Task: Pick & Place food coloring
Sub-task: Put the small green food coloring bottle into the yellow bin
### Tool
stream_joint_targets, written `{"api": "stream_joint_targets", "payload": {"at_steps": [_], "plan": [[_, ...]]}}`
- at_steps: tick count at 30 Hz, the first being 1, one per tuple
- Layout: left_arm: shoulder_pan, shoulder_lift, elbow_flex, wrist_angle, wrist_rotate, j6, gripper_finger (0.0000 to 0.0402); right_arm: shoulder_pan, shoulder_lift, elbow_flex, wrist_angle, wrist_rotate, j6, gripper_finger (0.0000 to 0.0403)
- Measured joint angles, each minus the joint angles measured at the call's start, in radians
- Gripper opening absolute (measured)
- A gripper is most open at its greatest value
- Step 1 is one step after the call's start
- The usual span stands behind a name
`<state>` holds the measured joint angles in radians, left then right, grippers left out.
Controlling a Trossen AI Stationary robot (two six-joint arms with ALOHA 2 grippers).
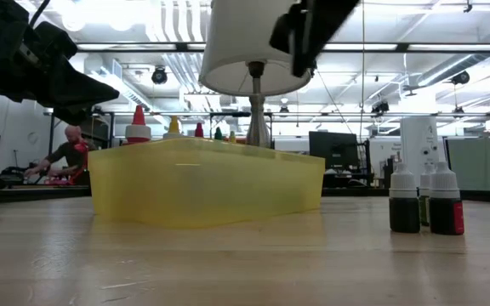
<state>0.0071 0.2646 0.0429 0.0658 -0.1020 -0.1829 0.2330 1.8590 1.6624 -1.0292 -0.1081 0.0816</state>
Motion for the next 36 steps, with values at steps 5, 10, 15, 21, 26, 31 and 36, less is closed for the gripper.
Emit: {"api": "stream_joint_targets", "payload": {"at_steps": [5, 10, 15, 21, 26, 31, 36], "plan": [[0.0, 0.0, 0.0, 0.0, 0.0, 0.0, 0.0, 0.028, -0.082, -0.126, 0.027, 0.0, -0.046, 0.0142], [0.0, 0.0, 0.0, 0.0, 0.0, 0.0, 0.0, 0.06, -0.13, -0.219, 0.045, 0.0, -0.061, 0.0135], [0.0, 0.0, 0.0, -0.001, 0.0, 0.0, 0.0, 0.1, -0.136, -0.275, 0.048, 0.0, -0.126, 0.0132], [0.0, 0.0, 0.0, 0.0, 0.0, 0.0, 0.0, 0.142, -0.136, -0.341, 0.09, 0.0, -0.236, 0.0134], [0.0, 0.0, 0.0, 0.0, 0.0, 0.0, 0.0, 0.149, -0.136, -0.377, 0.154, 0.0, -0.291, 0.0132], [0.0, 0.0, 0.0, 0.0, 0.0, 0.0, 0.0, 0.149, -0.124, -0.391, 0.189, 0.002, -0.304, 0.0138], [0.0, 0.0, 0.0, 0.0, 0.0, 0.0, 0.0, 0.149, -0.123, -0.422, 0.209, 0.001, -0.304, 0.015]]}}
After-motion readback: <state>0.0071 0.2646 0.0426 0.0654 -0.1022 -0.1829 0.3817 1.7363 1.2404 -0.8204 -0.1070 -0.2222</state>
